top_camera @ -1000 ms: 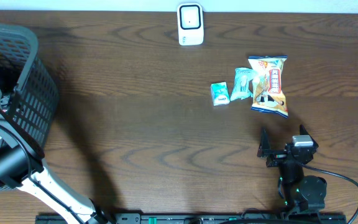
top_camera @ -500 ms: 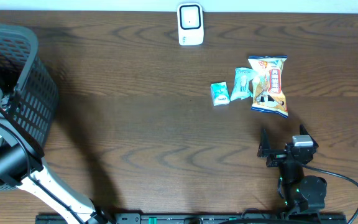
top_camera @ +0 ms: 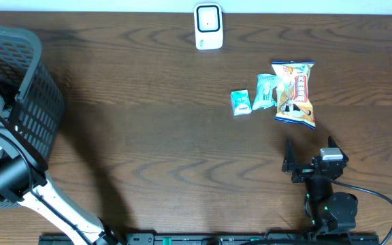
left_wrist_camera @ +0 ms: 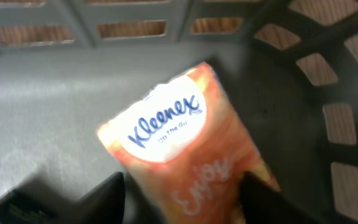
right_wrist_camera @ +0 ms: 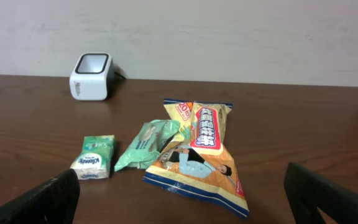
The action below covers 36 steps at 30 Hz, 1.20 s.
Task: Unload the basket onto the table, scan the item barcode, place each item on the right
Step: 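Carry the orange Kleenex pack toward the scanner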
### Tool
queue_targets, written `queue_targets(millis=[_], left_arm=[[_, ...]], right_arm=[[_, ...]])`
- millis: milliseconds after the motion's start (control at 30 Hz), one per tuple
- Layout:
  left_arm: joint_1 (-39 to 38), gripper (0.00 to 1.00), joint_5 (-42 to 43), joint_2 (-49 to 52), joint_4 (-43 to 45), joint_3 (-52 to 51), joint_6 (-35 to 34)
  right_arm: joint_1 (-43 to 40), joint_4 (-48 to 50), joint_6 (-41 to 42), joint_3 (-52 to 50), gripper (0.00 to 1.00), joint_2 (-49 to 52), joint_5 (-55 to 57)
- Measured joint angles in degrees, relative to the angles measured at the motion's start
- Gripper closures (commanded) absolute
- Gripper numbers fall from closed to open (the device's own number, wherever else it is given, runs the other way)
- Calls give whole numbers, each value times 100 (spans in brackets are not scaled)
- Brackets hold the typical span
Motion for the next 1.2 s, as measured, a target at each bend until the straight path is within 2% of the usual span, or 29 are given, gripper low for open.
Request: queue_targets(millis=[67,100,433,700,867,1000,1200], left_arm=[[-2,81,-22,-9,-7,0,52],[-2,92,-42,-13,-13,0,50],[15,92,-184,-546,-476,-199,44],[15,93,382,-2857,-490,-249,-339],[-68,93,1563,-4238,-428,-214,-927],[-728,93,2393,-4719,-153,-214,-1202],[-2719,92,2822,-4771,-79,-214,-1084]], right_arm=[[0,0,2,0,1,0,0],[0,2,0,0,1,0,0],[0,0,2,0,1,0,-2],[0,2,0,0,1,0,0],[0,0,0,0,1,0,0],[0,2,2,0,1,0,0],[0,0,2,0,1,0,0]])
